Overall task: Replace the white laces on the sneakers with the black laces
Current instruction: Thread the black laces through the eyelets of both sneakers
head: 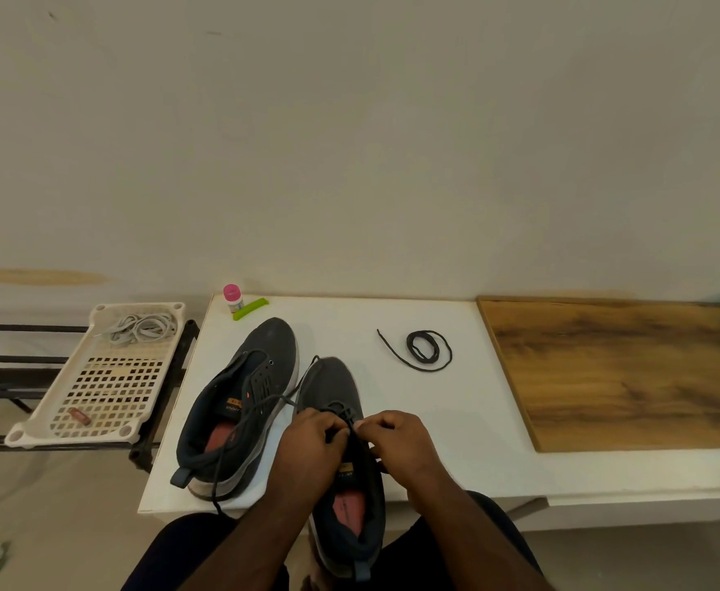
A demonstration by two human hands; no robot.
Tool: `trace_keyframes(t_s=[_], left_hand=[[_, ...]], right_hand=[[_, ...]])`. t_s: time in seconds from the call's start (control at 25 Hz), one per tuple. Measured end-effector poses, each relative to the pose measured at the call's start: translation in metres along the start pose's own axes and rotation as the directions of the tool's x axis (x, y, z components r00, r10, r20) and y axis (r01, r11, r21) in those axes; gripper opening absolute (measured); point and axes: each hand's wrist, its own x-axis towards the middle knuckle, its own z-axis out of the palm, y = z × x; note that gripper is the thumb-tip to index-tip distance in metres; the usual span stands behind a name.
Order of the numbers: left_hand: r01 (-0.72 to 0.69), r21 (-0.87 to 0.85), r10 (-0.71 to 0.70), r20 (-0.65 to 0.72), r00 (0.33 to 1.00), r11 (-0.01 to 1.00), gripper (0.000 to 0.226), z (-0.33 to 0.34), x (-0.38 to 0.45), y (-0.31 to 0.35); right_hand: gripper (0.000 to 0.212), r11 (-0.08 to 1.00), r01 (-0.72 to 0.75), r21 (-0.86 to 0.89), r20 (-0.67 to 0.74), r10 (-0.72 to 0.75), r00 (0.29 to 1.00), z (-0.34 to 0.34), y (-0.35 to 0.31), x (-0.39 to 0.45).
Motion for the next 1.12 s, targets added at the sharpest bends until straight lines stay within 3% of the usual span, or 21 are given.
trace_keyframes(t_s=[0.16,0.32,0.44,0.72,1.12], left_hand=[[0.06,-0.072,-0.061,-0.004,0.998,0.996,0.014,0.006,0.0,-0.002],[0.087,-0.122,-0.088,-0.004,0.996,0.989,0.011,0.007,0.0,-0.007],[0.106,-0.142,-0.105,0.01,0.994,0.984,0.013,0.01,0.001,-0.009],[0.168,-0.197,-0.164,0.035,0.986,0.966,0.015,0.015,0.002,-0.006],[0.188,-0.134,-0.187,0.018,0.982,0.973,0.019,0.017,0.002,0.0]], right_hand=[[0.016,1.0,-0.005,-0.005,-0.023,0.005,1.0,0.001,0.005,0.003],[0.016,0.979,0.111,-0.171,-0.01,-0.114,0.993,0.0,0.003,0.0],[0.027,0.949,0.121,-0.29,-0.029,-0.135,0.99,0.002,0.002,0.005],[0.026,0.983,0.06,-0.171,-0.033,-0.066,0.997,0.006,0.009,0.012],[0.028,0.998,-0.002,-0.062,0.02,0.003,1.0,0.004,0.013,0.015]])
